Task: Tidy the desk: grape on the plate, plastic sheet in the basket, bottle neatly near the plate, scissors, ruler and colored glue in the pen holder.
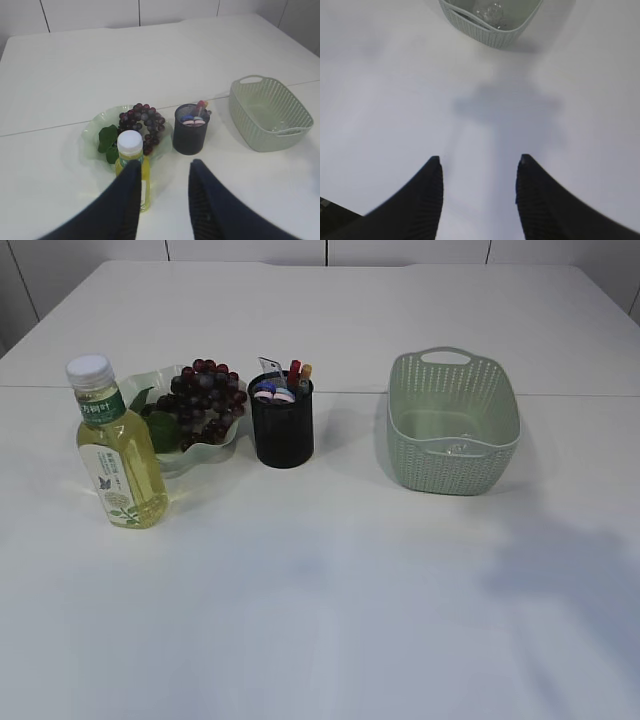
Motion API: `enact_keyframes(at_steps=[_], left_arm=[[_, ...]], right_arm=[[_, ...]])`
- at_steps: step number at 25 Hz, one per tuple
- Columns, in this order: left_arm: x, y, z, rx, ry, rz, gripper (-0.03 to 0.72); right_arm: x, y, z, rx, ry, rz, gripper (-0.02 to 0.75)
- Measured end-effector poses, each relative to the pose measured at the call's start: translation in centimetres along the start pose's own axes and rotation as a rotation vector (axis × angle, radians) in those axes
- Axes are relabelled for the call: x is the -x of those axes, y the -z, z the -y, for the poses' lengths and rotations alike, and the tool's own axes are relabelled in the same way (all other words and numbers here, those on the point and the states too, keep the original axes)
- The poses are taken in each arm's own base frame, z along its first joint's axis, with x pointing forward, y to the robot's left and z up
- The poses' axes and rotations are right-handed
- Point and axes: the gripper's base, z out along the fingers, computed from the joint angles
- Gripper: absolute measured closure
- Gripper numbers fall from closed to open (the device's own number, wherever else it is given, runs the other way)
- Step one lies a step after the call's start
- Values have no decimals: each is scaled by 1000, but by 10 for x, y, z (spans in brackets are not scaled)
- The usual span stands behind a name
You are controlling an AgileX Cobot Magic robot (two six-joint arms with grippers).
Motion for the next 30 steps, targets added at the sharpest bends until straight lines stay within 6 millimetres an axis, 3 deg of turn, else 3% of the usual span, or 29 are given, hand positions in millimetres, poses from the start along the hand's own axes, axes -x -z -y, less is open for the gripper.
enact_keyframes(at_steps=[4,7,16,19,24,30], left_arm=[[-27,40,-6,-14,34,1,445],[-49,57,-9,-24,48,-44,445],[-115,102,-11,-142,18,14,445],[-132,109,-12,-152,-18,-14,443],[-158,115,-15,-154,-73,-66,400],[-178,103,-15,-154,-106,-150,389]], right_arm=[[-26,23,-7,-22,16,87,356],[-53,38,-15,-19,25,150,356],[-144,48,-42,13,39,297,356],[-166,51,-48,13,42,359,356],[-194,34,-53,15,42,370,356],[-210,28,-55,-1,47,402,356]])
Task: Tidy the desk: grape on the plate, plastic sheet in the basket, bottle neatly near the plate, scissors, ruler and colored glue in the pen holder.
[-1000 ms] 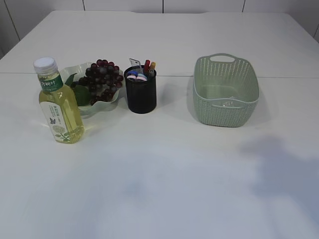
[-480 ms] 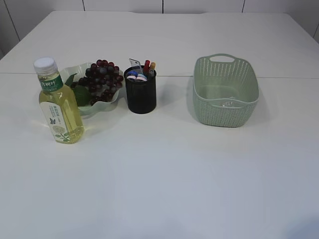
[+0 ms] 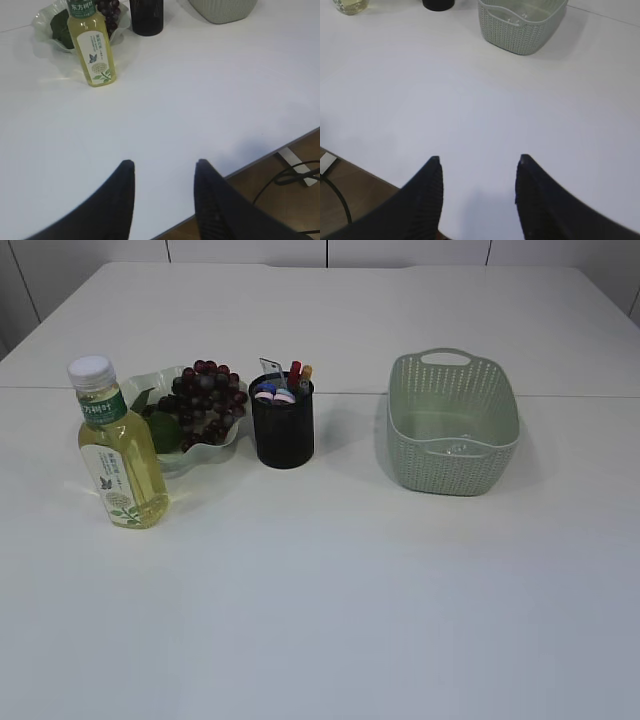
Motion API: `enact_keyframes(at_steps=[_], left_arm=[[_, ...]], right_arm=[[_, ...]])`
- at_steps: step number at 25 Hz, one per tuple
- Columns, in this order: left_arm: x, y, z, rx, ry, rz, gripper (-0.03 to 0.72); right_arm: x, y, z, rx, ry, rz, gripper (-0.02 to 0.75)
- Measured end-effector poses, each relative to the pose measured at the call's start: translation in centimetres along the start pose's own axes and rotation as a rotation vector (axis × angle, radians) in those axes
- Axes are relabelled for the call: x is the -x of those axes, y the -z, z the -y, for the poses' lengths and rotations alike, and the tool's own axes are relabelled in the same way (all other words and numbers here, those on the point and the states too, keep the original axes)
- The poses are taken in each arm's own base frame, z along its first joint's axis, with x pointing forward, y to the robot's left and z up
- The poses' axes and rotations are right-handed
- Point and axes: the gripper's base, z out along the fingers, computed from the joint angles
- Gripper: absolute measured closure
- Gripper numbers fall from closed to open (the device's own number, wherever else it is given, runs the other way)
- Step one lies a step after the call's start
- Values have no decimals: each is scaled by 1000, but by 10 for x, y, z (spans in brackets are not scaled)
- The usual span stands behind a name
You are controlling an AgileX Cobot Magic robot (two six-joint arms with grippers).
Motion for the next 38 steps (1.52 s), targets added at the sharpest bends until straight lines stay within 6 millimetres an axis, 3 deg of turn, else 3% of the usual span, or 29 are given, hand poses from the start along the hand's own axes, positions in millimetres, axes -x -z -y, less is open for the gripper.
enact_keyframes(at_steps=[7,17,27,38], left_arm=[[-6,-15,1,-14,-36,-10,389],[-5,-16,2,-32,-32,5,390],[-5,-16,3,-32,-25,5,391],[-4,-18,5,165,86,9,392]], right_arm=[[-16,6,-1,-57,21,102,356],[-24,-8,-1,-53,-5,60,357],[-25,-8,0,-62,-48,55,357],[-24,-9,-1,-156,-108,44,356]])
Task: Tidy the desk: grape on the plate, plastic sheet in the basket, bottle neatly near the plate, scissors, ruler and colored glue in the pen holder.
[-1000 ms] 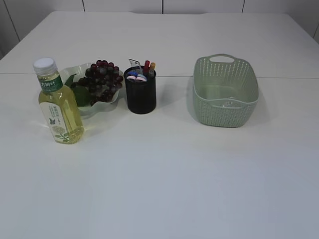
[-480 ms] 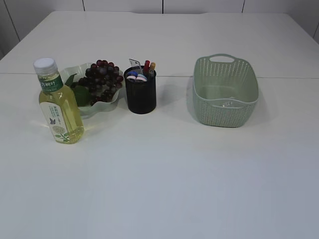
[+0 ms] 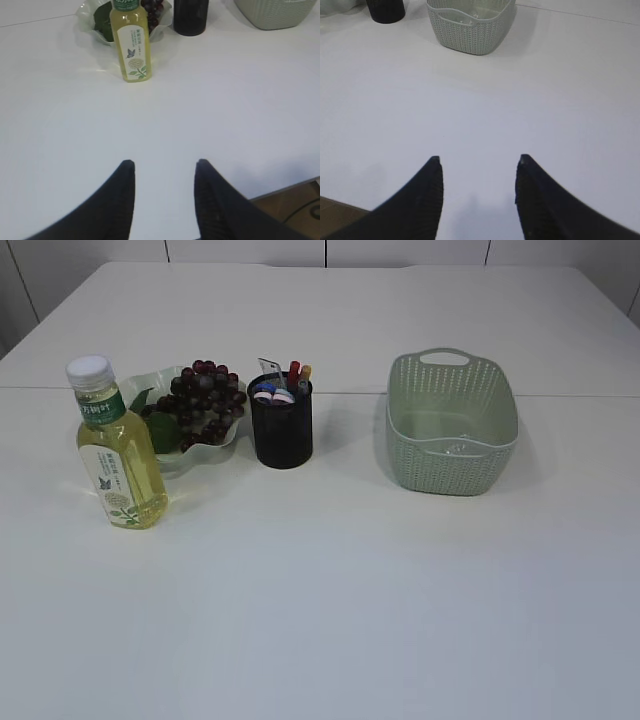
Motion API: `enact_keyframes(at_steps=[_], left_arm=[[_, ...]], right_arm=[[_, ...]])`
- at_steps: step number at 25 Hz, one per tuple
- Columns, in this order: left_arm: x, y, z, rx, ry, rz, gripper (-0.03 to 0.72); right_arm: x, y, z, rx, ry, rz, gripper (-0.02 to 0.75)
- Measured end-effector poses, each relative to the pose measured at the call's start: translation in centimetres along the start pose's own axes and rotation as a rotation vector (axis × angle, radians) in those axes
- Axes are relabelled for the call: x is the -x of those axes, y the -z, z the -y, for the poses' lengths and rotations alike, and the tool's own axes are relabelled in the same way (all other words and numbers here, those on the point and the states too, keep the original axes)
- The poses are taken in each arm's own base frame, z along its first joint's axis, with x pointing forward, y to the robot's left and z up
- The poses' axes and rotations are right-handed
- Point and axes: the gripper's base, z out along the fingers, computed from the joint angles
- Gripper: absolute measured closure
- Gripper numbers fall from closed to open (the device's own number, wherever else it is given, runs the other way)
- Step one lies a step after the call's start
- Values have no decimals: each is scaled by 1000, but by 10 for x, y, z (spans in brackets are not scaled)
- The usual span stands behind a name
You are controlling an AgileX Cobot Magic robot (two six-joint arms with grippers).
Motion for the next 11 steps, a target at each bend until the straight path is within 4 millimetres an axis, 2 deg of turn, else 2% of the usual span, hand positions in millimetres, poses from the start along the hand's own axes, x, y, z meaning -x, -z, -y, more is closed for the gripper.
enact_keyframes(at_steps=[11], left_arm=[[0,0,0,32,17,0,421]], right_arm=[[0,-1,0,0,-2,-2,356]])
